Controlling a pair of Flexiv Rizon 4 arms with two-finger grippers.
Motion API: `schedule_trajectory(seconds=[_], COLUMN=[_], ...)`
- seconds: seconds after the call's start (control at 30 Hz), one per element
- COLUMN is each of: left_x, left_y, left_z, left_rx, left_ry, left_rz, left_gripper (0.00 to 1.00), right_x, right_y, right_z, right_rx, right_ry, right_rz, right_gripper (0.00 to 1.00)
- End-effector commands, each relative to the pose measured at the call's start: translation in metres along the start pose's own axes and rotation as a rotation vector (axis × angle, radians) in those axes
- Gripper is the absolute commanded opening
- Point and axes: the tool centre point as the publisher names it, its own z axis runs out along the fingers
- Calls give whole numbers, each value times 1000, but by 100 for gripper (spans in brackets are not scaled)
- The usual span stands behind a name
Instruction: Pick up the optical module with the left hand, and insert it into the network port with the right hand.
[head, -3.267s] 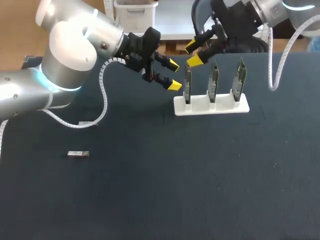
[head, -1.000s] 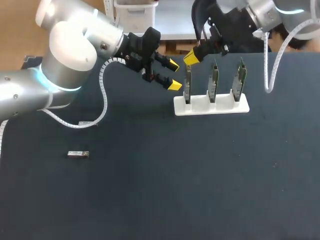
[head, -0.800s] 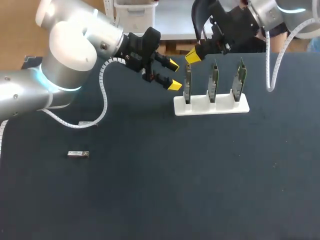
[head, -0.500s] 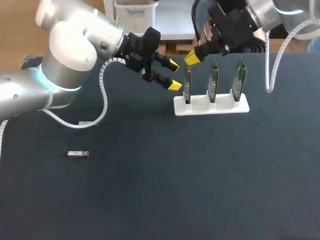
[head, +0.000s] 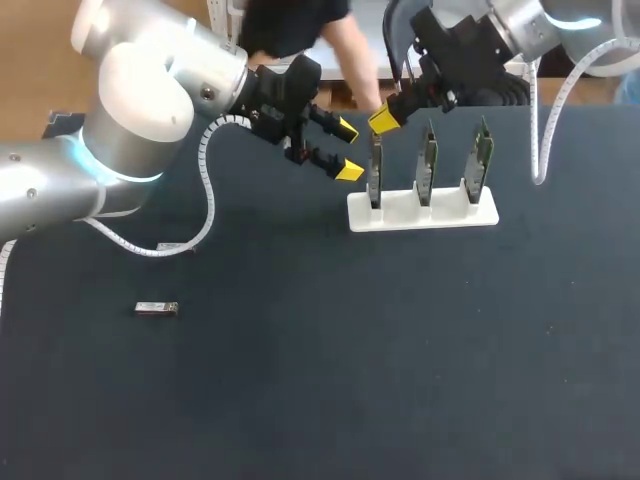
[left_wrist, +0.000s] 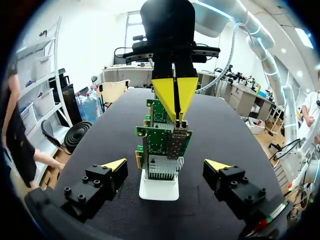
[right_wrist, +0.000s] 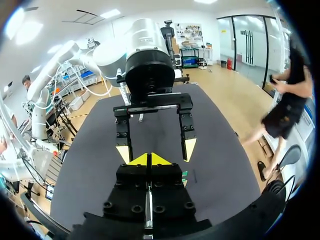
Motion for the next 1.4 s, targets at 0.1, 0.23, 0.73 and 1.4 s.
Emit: schedule_trajectory(seconds=[0.1,0.23,0.73,1.4], left_x=[-1,-1,-1,-1], left_y=[-2,-2,-2,-2], left_z=[0,0,0,0], left_rx=[-5,-5,-5,-5], left_ry=[3,3,3,3], left_rz=[-2,-2,-2,-2], left_gripper=[100,100,100,100], right_x=[10,9,-10,48], right_y=[-2,0,3,-2], right_z=[8,7,-41,-98], right_rx=[2,-4,3,-27], right_ry=[14,-8,-161,-117], right_rz=[5,9,-14,-6], right_gripper=[0,0,0,0])
